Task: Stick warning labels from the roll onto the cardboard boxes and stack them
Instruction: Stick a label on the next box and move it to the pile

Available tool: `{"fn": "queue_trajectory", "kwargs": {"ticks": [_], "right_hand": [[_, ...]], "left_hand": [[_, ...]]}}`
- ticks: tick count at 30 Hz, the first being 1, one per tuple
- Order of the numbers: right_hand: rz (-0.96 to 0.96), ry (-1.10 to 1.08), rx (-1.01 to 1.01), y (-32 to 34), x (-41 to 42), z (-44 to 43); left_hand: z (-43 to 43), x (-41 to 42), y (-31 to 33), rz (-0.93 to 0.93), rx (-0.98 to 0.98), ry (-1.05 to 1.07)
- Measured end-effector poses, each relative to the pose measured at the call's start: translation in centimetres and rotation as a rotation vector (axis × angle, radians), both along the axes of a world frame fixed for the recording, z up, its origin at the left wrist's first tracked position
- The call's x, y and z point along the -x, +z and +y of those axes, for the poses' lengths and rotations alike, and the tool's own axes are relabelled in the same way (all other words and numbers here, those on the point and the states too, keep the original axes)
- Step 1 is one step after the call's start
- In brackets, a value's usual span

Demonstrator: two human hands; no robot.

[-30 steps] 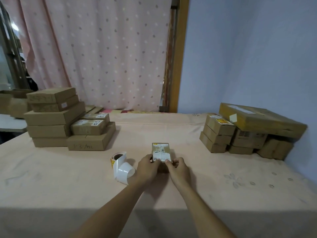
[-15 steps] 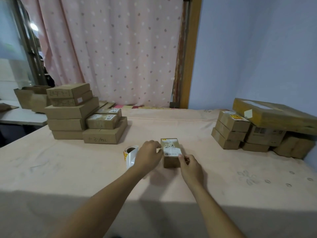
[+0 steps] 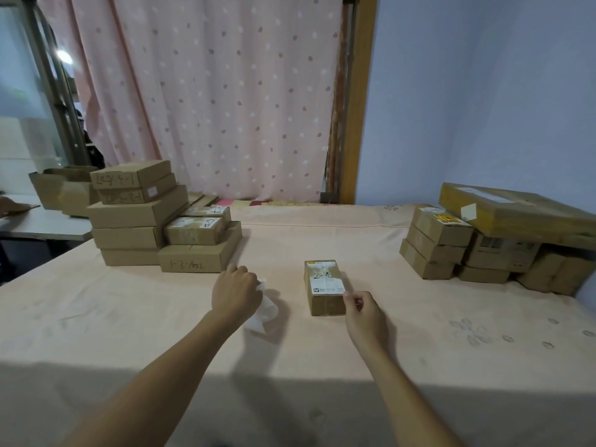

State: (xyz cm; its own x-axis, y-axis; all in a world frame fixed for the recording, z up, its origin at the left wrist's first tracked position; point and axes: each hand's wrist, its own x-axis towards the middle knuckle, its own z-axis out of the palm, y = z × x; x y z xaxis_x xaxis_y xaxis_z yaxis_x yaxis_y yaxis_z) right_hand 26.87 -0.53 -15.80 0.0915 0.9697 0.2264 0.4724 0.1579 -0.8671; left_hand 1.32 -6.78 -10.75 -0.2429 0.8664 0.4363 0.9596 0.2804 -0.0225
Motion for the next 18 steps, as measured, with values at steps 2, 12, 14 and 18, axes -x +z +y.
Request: {"fn": "queue_trajectory", "kwargs": {"ticks": [2,12,14,18], "right_hand": [[0.014,0.005,0.000,-0.1,0.0,0.0],[0.281,-0.042,-0.241,1.3,1.6,-0.4],[0.311,0.000,-0.261,2.8,2.9,-0.9],[0.436,0.194,0.018,6.7,5.1,-1.6]], "left_hand": [[0.0,-0.1,0.1,-0.001,0.054,-0.016],[0.2,-0.1,1.0,-0.716,-0.234,-0.282],[-0.2,-1.3,1.9,-0.861,-0.341,-0.381],[-0.2,-3.2,3.1,-1.024,-0.452,-0.495]]}}
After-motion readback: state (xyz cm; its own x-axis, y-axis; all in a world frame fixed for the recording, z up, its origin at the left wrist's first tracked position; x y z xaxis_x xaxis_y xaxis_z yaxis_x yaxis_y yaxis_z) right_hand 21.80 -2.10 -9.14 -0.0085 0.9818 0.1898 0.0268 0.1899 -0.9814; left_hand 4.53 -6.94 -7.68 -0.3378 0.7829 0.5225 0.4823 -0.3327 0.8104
